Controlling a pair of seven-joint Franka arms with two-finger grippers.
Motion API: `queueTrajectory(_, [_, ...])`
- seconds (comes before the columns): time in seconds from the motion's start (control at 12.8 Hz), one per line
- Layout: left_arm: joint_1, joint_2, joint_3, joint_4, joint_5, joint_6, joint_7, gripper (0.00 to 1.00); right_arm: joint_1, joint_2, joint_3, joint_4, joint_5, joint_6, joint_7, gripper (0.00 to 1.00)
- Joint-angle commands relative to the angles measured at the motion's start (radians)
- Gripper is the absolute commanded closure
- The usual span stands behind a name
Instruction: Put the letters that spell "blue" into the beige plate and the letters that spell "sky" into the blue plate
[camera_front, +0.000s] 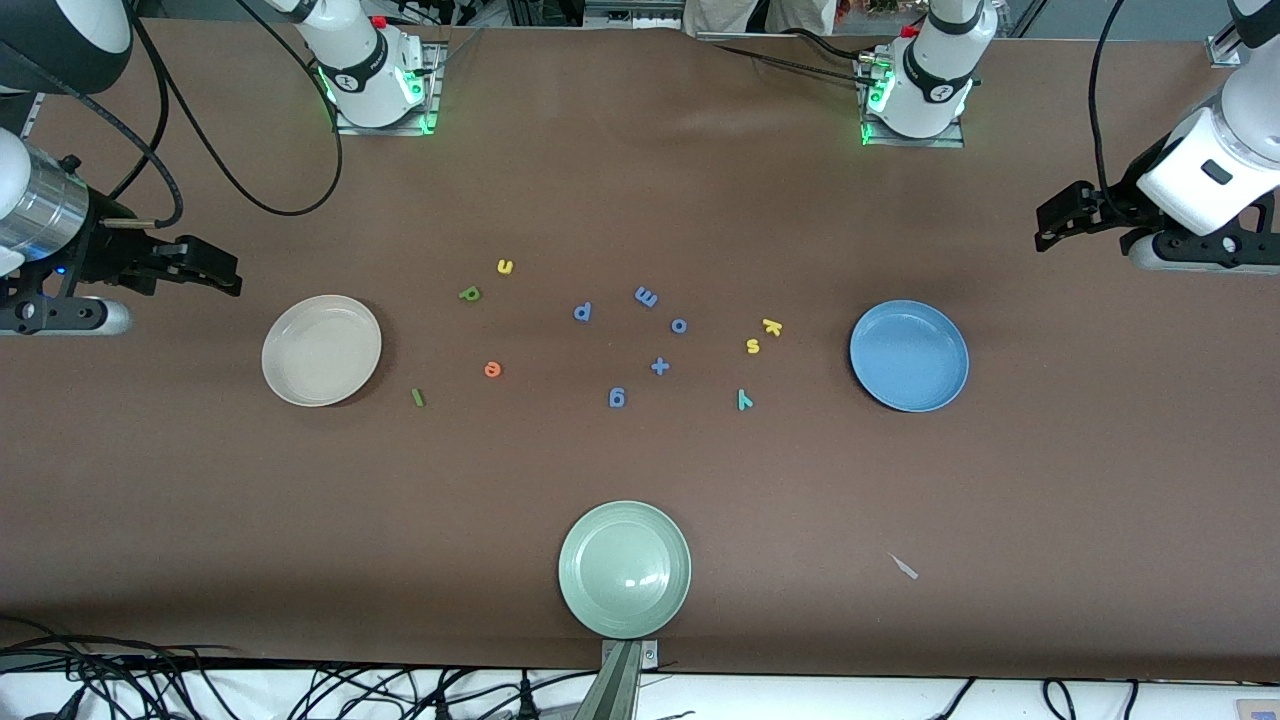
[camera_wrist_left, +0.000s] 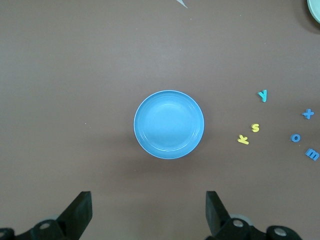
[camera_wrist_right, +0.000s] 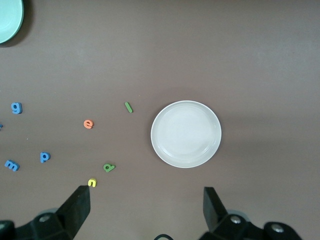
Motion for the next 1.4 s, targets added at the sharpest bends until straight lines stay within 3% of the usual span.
queueTrajectory(0.0, [0.005, -0.008, -0.003, 0.015, -0.004, -0.02, 0.027, 0.0, 0.003, 0.0, -0.001, 0.004, -0.007, -0.007, -0.014, 0.0])
queueTrajectory(1.32, [0.0, -0.008, -0.008, 0.015, -0.004, -0.02, 0.024, 0.0, -0.003, 0.0, -0.003, 0.005, -0.007, -0.003, -0.072, 0.0])
